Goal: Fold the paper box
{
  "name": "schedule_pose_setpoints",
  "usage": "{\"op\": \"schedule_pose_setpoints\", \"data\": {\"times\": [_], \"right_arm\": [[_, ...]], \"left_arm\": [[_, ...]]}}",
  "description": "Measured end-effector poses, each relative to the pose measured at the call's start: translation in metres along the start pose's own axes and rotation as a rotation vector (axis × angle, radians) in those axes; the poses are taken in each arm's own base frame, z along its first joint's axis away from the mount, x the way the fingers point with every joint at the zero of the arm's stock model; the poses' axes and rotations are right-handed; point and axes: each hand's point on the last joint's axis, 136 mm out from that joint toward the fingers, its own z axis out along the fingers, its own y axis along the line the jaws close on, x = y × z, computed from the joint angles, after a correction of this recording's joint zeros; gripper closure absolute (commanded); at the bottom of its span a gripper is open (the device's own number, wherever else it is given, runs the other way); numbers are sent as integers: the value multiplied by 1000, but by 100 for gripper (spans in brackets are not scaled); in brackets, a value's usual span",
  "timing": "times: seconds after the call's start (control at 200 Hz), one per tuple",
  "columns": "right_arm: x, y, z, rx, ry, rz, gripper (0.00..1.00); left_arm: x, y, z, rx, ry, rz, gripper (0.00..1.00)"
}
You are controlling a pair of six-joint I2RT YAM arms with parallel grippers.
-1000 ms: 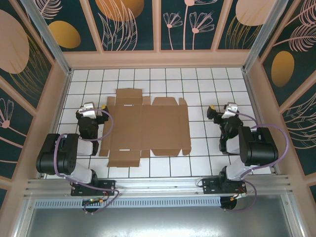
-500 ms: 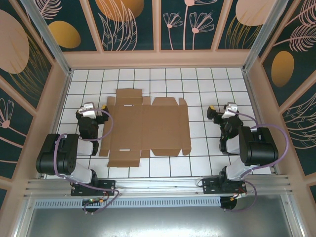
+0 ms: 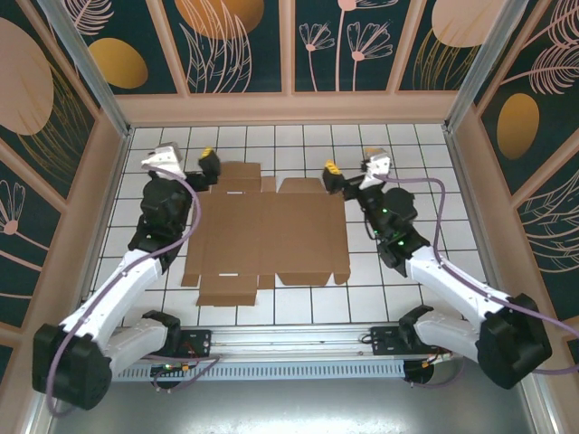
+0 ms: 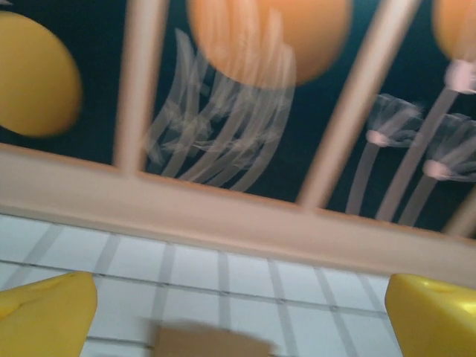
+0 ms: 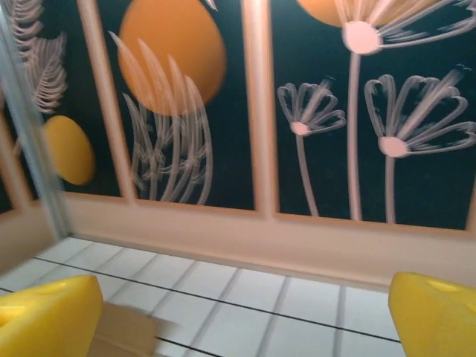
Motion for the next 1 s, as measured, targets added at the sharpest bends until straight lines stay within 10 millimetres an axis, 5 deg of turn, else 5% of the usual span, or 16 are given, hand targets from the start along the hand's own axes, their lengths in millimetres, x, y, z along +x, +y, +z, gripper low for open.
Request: {"op": "schedule_pose_setpoints", "data": {"times": [0.065, 0.135, 0.22, 0.305, 0.4, 0.48, 0.59, 0.671, 0.756, 0.996], "right_arm": [[-14, 29, 2, -35, 79, 31, 1], [-32, 45, 2, -80, 141, 47, 1], [-47, 42, -3, -95, 157, 125, 1], [-34, 22, -4, -85, 220, 198, 5], [4, 12, 7, -69, 349, 233, 1], [54, 23, 19, -78, 480, 236, 7], [122, 48, 16, -113, 647, 200, 46], [165, 63, 16, -156, 762, 175, 70], [206, 70, 20, -181, 867, 184, 100], [287, 75, 36, -191, 1047, 159, 100]], "left_arm": [[-12, -25, -13, 55, 47, -57, 1], [-25, -28, -31, 59, 71, -141, 1], [-31, -19, -53, 30, 85, -239, 1], [-23, -13, -64, 17, 117, -305, 1], [12, -11, -55, -17, 237, -324, 8], [63, -5, -42, -62, 375, -319, 48], [154, 15, -50, -130, 598, -296, 100], [203, 26, -61, -169, 738, -294, 100], [229, 27, -64, -183, 814, -314, 100], [276, 42, -78, -265, 919, -373, 100]]}}
